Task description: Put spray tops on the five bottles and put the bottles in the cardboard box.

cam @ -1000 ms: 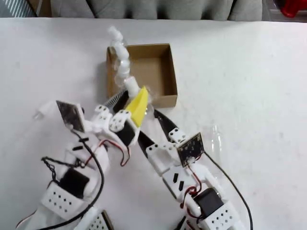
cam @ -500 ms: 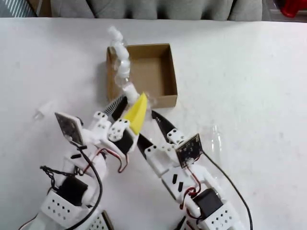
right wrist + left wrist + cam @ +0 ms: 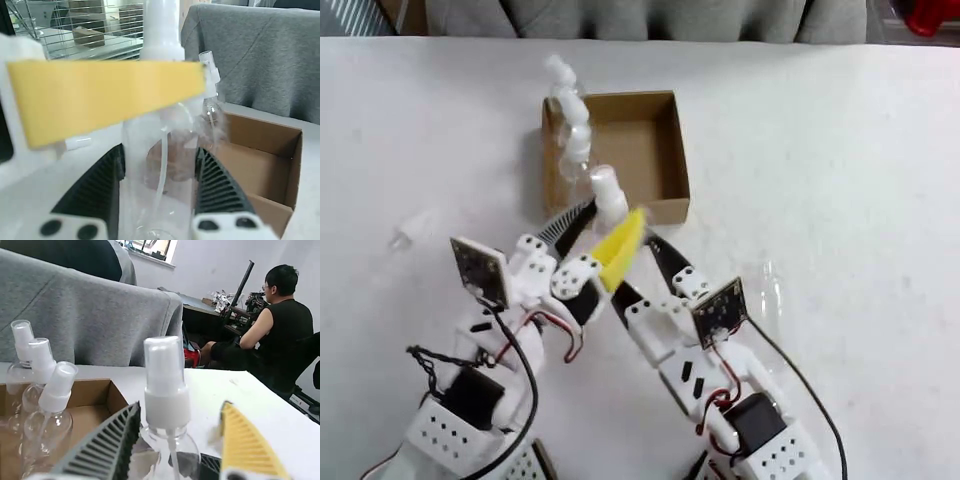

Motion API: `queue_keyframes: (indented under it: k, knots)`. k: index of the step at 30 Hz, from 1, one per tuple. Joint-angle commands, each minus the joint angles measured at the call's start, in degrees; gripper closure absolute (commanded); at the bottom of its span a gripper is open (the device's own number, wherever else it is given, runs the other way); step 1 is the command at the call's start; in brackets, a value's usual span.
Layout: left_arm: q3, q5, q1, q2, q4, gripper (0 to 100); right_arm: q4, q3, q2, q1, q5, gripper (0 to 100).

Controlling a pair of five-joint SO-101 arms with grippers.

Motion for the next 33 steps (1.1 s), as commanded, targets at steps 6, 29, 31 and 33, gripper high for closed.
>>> queue_keyframes:
  k: [6, 29, 31, 33]
  knots:
    - [-1.85, 5.71, 0.13, -0.84, 0.79, 71, 0.04, 0.53, -0.66, 0.04, -0.53, 98.4]
    - [-13.1, 5.63, 0.66, -18.95, 27.08, 71, -0.31, -1.23, -0.75, 8.04, -0.97, 98.4]
    - [-13.1, 5.63, 0.66, -18.95, 26.99, 73, -0.22, -1.32, -0.75, 8.75, -1.05, 98.4]
    - [-13.1, 5.54, 0.66, -18.95, 26.9, 80, -0.22, -1.41, -0.75, 9.01, -1.05, 98.4]
